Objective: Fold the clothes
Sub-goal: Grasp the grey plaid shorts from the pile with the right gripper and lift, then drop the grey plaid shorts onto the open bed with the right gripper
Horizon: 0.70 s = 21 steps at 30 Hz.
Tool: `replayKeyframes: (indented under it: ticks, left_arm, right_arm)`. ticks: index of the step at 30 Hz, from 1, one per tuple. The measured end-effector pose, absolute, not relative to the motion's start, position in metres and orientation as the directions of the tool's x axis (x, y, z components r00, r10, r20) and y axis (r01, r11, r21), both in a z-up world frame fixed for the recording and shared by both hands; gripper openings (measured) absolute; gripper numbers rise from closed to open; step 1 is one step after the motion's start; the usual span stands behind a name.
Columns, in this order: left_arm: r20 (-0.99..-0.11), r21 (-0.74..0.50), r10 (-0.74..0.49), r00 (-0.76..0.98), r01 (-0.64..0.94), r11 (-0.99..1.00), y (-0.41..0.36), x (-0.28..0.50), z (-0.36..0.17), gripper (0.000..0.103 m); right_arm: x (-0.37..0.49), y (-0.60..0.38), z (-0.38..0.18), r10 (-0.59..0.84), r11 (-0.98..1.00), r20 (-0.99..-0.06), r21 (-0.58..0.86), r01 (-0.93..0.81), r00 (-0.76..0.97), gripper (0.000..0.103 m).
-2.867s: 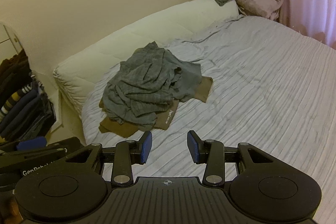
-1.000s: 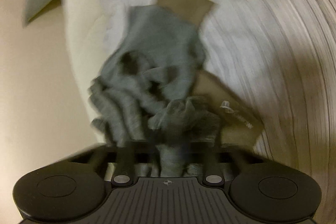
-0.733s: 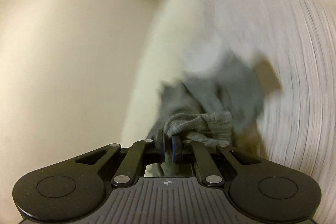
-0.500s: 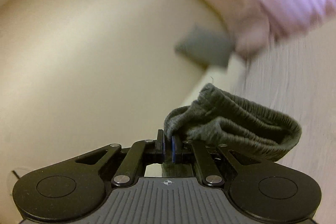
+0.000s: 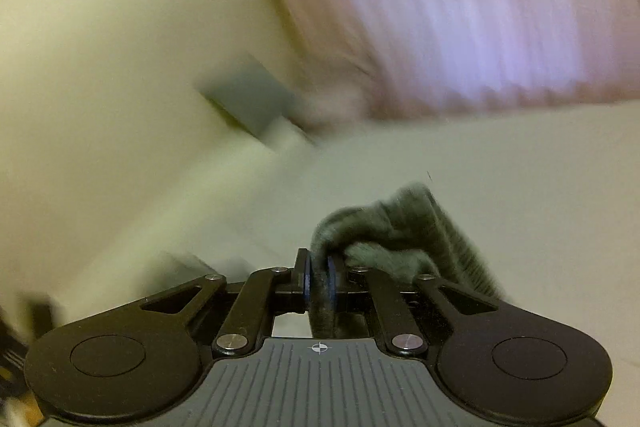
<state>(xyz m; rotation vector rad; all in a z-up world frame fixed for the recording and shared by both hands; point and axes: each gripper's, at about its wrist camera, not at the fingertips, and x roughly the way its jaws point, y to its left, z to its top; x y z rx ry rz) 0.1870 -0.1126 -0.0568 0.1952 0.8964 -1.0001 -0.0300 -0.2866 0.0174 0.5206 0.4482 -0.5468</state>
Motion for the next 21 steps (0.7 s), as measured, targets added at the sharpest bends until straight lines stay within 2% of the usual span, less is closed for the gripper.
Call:
replayKeyframes:
  ticks: [1, 2, 5, 10, 16, 21]
  left_arm:
    - [-0.734, -0.241, -0.645, 0.213, 0.806, 0.54, -0.118, 0.173, -0.058, 0.066]
    - [-0.74, -0.237, -0.642, 0.199, 0.817, 0.526, -0.123, 0.16, -0.059, 0.066]
    - [-0.767, -0.211, -0.617, 0.174, 0.841, 0.499, -0.135, 0.122, -0.067, 0.066]
    - [-0.819, -0.172, -0.552, 0.156, 0.852, 0.495, -0.142, 0.069, -0.084, 0.066]
    - [-0.858, -0.149, -0.501, 0.113, 0.879, 0.454, -0.145, 0.019, -0.101, 0.066]
    - [-0.859, -0.131, -0.507, 0.067, 0.93, 0.344, -0.155, -0.005, -0.104, 0.066]
  right_arm:
    - [-0.046, -0.285, 0.01, -0.421, 0.71, -0.557, 0.289, 0.643, 0.715, 0.069]
    - [-0.066, -0.282, 0.005, -0.463, 0.693, -0.561, 0.254, 0.675, 0.686, 0.08]
    - [-0.118, -0.28, -0.014, -0.471, 0.647, -0.593, 0.271, 0.713, 0.653, 0.08]
    - [-0.187, -0.285, -0.053, -0.429, 0.469, -0.759, 0.278, 0.839, 0.491, 0.08]
    - [-0.234, -0.275, -0.087, -0.331, 0.442, -0.847, 0.249, 0.862, 0.415, 0.08]
    - [-0.254, -0.258, -0.103, -0.3, 0.389, -0.866, 0.272, 0.88, 0.4, 0.08]
